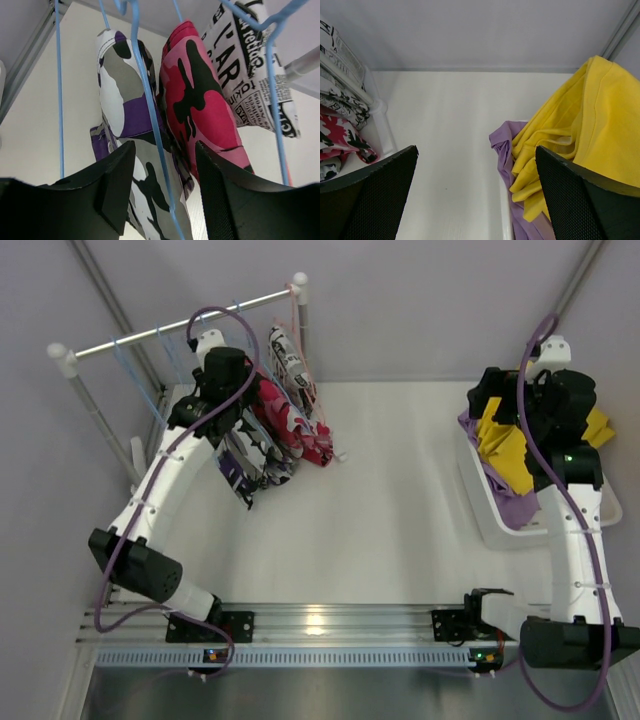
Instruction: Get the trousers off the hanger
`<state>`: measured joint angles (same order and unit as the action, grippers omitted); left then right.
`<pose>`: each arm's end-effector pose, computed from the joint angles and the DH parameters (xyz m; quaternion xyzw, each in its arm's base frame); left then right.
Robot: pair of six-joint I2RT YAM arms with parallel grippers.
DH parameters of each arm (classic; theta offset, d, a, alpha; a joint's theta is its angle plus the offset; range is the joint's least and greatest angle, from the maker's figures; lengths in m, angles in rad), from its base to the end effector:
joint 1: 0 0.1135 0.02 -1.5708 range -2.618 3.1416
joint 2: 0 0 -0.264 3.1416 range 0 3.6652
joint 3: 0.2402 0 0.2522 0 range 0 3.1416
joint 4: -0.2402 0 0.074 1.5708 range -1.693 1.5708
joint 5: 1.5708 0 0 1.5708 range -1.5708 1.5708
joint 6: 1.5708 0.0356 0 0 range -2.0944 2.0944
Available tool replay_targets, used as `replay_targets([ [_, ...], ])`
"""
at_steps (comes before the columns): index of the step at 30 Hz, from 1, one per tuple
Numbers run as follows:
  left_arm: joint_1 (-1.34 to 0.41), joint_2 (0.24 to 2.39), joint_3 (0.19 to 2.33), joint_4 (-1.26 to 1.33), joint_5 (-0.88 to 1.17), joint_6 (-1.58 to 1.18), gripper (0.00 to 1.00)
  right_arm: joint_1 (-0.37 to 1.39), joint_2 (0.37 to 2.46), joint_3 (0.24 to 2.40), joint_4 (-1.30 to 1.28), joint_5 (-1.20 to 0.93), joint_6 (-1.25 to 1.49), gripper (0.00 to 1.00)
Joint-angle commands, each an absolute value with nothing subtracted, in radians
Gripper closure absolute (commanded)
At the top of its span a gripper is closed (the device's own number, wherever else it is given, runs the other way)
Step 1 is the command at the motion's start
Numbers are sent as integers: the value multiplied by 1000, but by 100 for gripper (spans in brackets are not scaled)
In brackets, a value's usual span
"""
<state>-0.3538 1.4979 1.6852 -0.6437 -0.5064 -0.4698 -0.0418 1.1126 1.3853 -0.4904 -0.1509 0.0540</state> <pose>0.3105 -0.0963 0.4350 -0.1799 0.8126 -0.0101 0.5543 0.2296 -0.0042 0.4504 -0.0099 0.7789 0.0626 0.6240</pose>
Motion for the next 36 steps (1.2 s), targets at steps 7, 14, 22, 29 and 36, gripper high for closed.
replay_targets([
  [7, -351, 1611, 1735, -483, -636, -519, 49, -28, 1080, 1348, -430, -143, 54, 0],
  [14, -350, 1680, 1769, -485, -699, -525, 53, -26, 1075, 1330, -422, -140, 48, 0],
  [22, -350, 1680, 1767, -495, -749, -515, 65, -28, 1060, 1312, -408, -132, 35, 1],
  [29, -350, 1657, 1785, -540, -720, -511, 98, -26, 1049, 1310, -405, -130, 35, 0],
  [36, -385, 1560, 1821, -555, -696, -469, 100, -28, 1043, 1312, -402, -138, 49, 0],
])
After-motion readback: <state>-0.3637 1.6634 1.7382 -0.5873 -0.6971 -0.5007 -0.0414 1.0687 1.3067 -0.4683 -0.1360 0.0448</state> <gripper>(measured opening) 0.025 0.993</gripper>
